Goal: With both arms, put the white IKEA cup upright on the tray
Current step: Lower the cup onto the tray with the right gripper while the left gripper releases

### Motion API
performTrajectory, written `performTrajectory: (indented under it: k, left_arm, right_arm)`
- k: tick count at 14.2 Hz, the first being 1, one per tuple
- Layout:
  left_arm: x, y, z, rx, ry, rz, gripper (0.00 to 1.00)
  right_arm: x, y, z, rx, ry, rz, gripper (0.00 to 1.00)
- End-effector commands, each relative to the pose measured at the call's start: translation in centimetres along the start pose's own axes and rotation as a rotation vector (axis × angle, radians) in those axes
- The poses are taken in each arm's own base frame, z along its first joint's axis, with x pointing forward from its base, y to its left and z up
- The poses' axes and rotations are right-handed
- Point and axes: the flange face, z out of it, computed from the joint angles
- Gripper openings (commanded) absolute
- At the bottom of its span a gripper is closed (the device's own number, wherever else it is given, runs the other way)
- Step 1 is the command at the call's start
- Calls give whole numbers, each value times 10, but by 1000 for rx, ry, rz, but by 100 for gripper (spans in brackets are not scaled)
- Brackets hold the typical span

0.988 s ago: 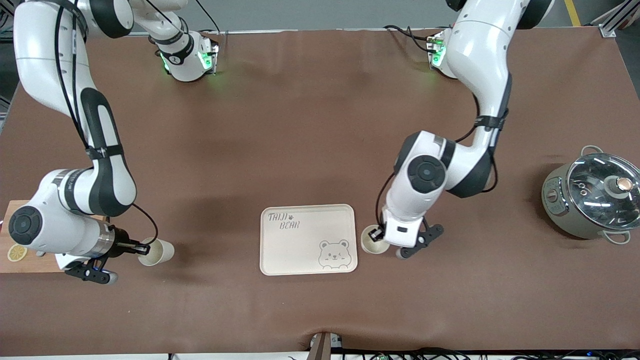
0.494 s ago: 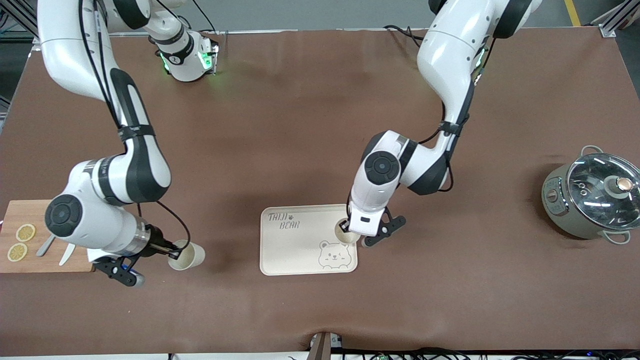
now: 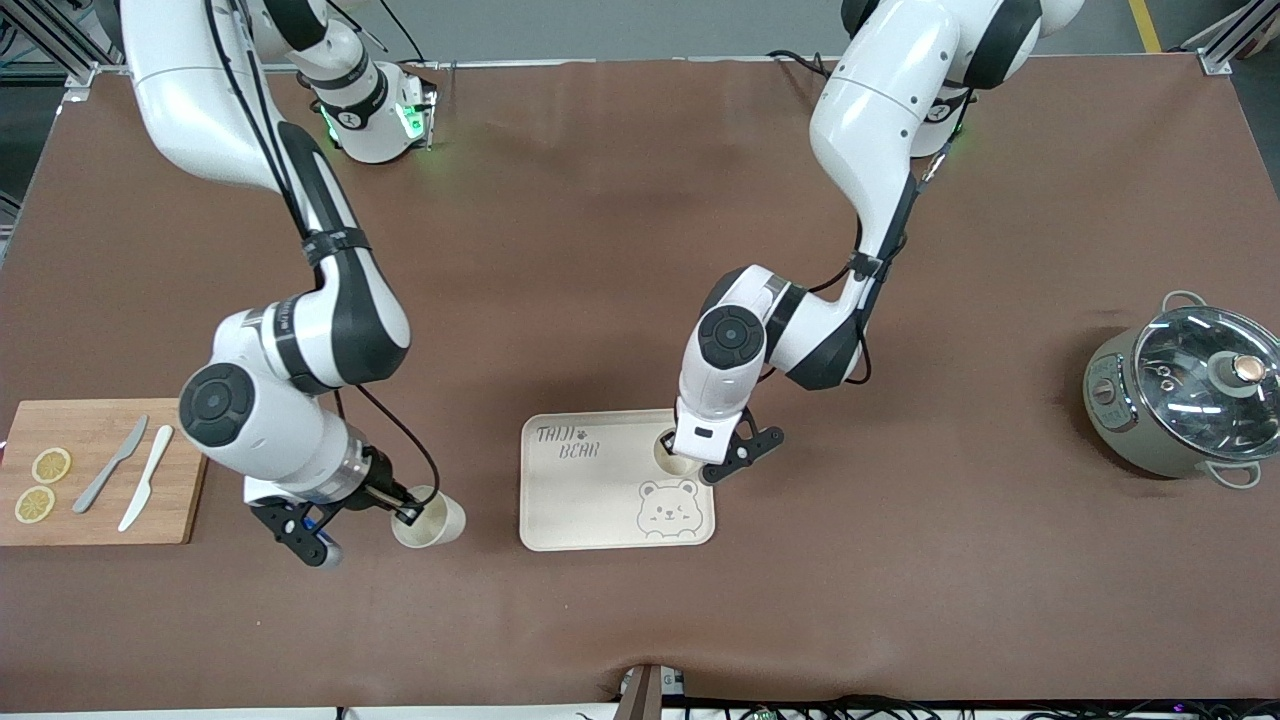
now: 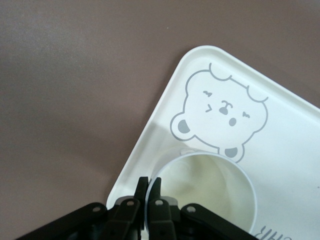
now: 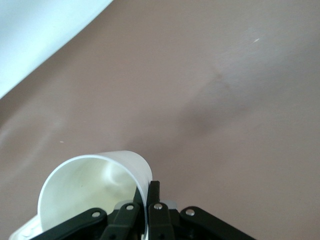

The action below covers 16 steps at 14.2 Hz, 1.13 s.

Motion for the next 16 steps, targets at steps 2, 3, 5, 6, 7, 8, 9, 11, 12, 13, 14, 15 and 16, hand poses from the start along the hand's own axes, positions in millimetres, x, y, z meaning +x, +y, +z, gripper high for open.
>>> performTrajectory:
  k: [2,3,5,6,7,8,9,11,12,13,14,15,16]
  left_arm:
    - [2,7,-5,-24,19,-3,48]
    - [3,7,-7,-25,19,-5,73]
    - [5,8,-16,-33,27,-8,100]
    - [12,6,-22,-37,38,-15,100]
    - [20,4,-30,-41,55,-24,100]
    - [27,4,-43,-51,63,-32,100]
    - [32,4,-57,-66,69,-37,100]
    - [39,4,-79,-90,79,-45,100]
    - [41,4,-91,-97,82,-49,100]
    - [47,1,-101,-91,84,-54,100]
    - [51,-3,-111,-84,83,-59,100]
    - [55,-6,-123,-81,87,-53,100]
    - [63,-12,-137,-76,94,-45,100]
  right_arm:
    - [-29,-27,23,24,29,43,0]
    - [-36,-32,32,31,32,50,0]
    - [-50,-41,48,48,54,49,0]
    - [-57,-42,61,41,53,46,0]
    - [-63,-45,69,44,61,44,0]
    - [-67,-44,80,35,65,42,0]
    - [-70,-43,90,21,60,37,0]
    - [-88,-44,116,-8,41,16,0]
    - [-95,-44,124,-18,33,10,0]
    - [-96,-42,126,-22,31,14,0]
    - [-97,-43,126,-21,30,18,0]
    - [-97,-43,126,-21,27,23,0]
    - [-97,-44,125,-18,25,24,0]
